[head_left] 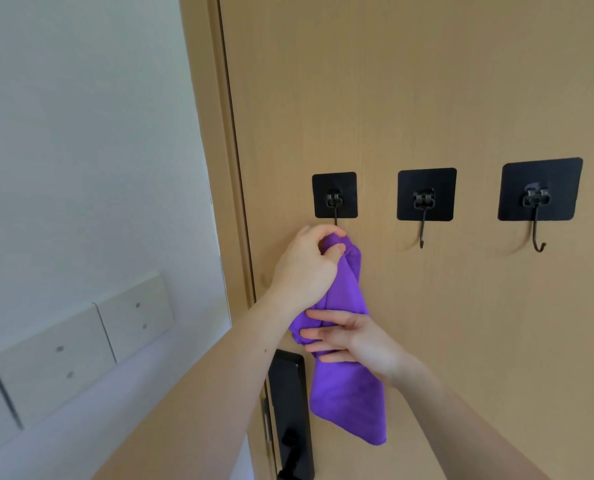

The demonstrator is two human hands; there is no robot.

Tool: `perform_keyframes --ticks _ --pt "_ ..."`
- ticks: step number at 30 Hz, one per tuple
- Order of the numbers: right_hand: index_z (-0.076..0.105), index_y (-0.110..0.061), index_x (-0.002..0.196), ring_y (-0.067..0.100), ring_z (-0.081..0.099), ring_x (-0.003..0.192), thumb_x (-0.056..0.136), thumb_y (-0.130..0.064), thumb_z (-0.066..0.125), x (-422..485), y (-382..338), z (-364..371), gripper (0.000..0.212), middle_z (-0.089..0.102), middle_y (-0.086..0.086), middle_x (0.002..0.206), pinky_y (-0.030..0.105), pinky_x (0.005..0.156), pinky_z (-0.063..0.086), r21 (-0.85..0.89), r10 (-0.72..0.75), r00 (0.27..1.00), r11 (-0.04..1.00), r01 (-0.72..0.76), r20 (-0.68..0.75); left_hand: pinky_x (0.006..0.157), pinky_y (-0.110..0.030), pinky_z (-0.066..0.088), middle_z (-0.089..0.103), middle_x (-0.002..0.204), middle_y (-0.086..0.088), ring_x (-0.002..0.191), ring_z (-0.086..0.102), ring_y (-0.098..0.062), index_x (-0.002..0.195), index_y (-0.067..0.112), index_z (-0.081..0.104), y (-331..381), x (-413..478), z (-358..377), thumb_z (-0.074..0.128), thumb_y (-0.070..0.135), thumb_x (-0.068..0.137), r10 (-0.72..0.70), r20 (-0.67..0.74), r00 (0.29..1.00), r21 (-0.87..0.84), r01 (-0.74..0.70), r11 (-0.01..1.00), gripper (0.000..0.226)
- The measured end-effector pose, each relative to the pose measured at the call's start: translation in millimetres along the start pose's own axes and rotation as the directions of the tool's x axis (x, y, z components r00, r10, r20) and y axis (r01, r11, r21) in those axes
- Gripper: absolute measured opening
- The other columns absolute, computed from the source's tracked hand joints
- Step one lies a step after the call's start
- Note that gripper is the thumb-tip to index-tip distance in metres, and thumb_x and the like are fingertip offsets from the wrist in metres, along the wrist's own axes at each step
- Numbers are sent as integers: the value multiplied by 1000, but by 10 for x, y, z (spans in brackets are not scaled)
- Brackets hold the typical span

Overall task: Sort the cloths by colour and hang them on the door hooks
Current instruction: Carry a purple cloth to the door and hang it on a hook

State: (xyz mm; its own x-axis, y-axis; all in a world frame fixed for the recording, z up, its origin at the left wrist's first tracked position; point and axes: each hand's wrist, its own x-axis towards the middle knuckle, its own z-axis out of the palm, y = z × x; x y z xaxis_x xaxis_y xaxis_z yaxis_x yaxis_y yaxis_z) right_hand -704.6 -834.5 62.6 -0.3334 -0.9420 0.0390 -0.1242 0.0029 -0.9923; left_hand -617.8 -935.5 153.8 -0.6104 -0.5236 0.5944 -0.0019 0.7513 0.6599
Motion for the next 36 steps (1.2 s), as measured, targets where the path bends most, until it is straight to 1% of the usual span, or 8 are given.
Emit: perform_keyframes --ticks 6,11,13,15,18,23,31,36 --pt "64 -27 132 17 74 106 100 -11 60 -29 92 2 36 77 -1 114 35 97 58 9 22 1000 1000 -22 5 87 -19 42 53 116 16 104 54 -2 120 31 64 13 -40 19 56 24 102 11 -10 1000 -5 -11 1000 21" --pt "63 -29 133 17 74 106 100 -12 59 -58 226 26 38 77 -3 114 41 100 57 -4 49 999 999 -49 -6 85 -13 39 52 117 15 106 54 -4 123 30 64 14 -49 12 55 24 103 18 0 1000 7 -18 1000 22" --pt "63 -29 133 17 74 105 99 -12 61 -63 271 34 37 77 -2 114 42 99 57 6 62 998 998 -61 -14 86 -14 40 52 118 14 107 55 -4 123 30 64 0 -46 2 57 25 102 19 1 1000 13 -19 1000 23" --pt "63 -29 133 17 75 103 99 -13 62 -73 328 42 37 78 -2 113 40 98 57 -3 82 996 997 -82 -19 90 -20 43 53 118 13 108 55 -7 124 31 64 -12 -45 -9 62 24 99 16 11 1000 11 -16 1000 26" --pt "62 -27 135 15 75 101 100 -10 58 -81 391 49 39 78 -4 111 36 96 58 -63 95 995 993 -97 -31 92 -23 44 52 117 14 110 55 -9 124 31 64 -12 -53 -17 68 21 95 8 21 1000 -11 -7 1000 31" --pt "62 -27 133 15 76 100 100 -11 58 -104 485 66 37 79 -4 109 35 94 60 -80 129 990 988 -133 -54 96 -27 47 53 122 11 113 55 -10 126 32 63 19 -66 -37 69 20 95 -8 38 999 -17 9 1000 34" --pt "63 -29 130 13 75 100 99 -13 63 -162 700 56 35 79 -3 107 33 93 60 -122 218 975 968 -221 -43 98 -27 46 53 125 8 115 54 -12 129 30 62 50 -85 -58 70 17 94 -15 54 998 -13 16 1000 39" --pt "67 -26 128 22 74 104 93 -11 69 -181 811 9 38 78 4 107 35 95 59 -172 297 955 940 -296 -19 91 -21 42 51 124 8 113 54 -12 131 31 60 21 -107 -71 70 15 93 -5 72 997 -7 6 1000 43"
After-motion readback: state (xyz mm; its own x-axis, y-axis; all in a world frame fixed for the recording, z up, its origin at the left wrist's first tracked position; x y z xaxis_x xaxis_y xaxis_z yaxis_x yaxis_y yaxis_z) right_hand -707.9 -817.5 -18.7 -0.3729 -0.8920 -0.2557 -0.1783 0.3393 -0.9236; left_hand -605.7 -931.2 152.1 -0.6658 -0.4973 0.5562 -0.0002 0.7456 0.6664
